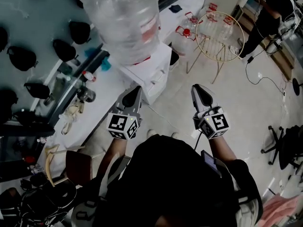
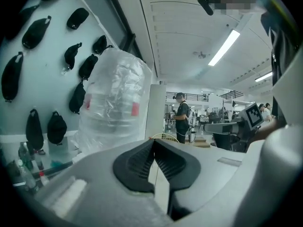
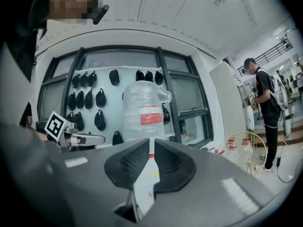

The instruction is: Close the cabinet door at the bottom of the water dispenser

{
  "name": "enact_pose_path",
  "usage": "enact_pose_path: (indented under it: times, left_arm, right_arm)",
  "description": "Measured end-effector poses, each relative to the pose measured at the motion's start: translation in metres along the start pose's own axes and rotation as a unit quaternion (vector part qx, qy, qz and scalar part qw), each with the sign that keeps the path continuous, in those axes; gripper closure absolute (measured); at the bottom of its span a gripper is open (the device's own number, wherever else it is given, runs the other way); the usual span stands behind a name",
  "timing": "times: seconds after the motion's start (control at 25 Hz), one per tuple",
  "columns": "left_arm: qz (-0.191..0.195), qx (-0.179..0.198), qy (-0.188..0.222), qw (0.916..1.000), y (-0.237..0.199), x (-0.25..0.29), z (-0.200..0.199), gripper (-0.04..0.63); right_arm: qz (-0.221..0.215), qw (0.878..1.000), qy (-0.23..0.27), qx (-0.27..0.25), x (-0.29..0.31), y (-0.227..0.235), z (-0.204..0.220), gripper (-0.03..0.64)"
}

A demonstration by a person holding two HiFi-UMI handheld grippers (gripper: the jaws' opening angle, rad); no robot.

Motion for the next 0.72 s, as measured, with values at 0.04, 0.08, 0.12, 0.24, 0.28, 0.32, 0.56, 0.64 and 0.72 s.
enact_pose_path:
  times: [0.04,0.08,0.12,0.24,0.28,0.32,0.56,0.64,0.72]
  left_arm:
    - [-0.003,0.005,0.003,1.0,0.006,0.001,-0.001,0.588]
    - [-0.005,0.007,0.005,0.9999,0.01,0.002,-0.002,0.588]
    - [-0.008,0.007,0.008,0.9999,0.013,0.003,-0.003,0.588]
    - [-0.023,-0.003,0.014,0.9996,0.016,0.001,-0.003,0.589]
    - [-0.027,-0.006,0.016,0.9995,0.016,0.0,-0.002,0.589]
    - [-0.031,-0.007,0.016,0.9994,0.017,-0.002,-0.002,0.589]
    - [-0.043,-0.014,0.014,0.9989,0.017,-0.008,0.003,0.589]
    - [-0.043,-0.016,0.013,0.9989,0.018,-0.008,0.005,0.589]
    - [-0.038,-0.016,0.014,0.999,0.021,-0.006,0.004,0.589]
  right_arm:
    - [-0.006,1.0,0.0,-0.002,-0.002,0.001,-0.001,0.584]
    - [-0.013,1.0,-0.001,-0.005,-0.003,0.003,0.0,0.592]
    - [-0.018,1.0,-0.003,-0.006,-0.003,0.005,0.001,0.604]
    - [-0.036,0.999,-0.002,0.009,-0.002,0.003,-0.001,0.612]
    - [-0.041,0.999,-0.001,0.016,-0.002,0.003,-0.002,0.612]
    - [-0.046,0.999,0.0,0.023,-0.001,0.003,-0.003,0.612]
    - [-0.063,0.997,0.0,0.036,-0.001,-0.002,0.0,0.612]
    - [-0.065,0.997,0.001,0.038,-0.003,-0.004,-0.001,0.612]
    - [-0.063,0.997,0.001,0.038,-0.006,-0.003,0.0,0.612]
Point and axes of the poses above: the fingertips, and each gripper's own axes: x forward along the fingers, y to its right, z out of its underside, the point moved 5 cm from there along -x, backward along the fingers, and after that the axes turned 1 degree about -z, right-handed, at the moved point
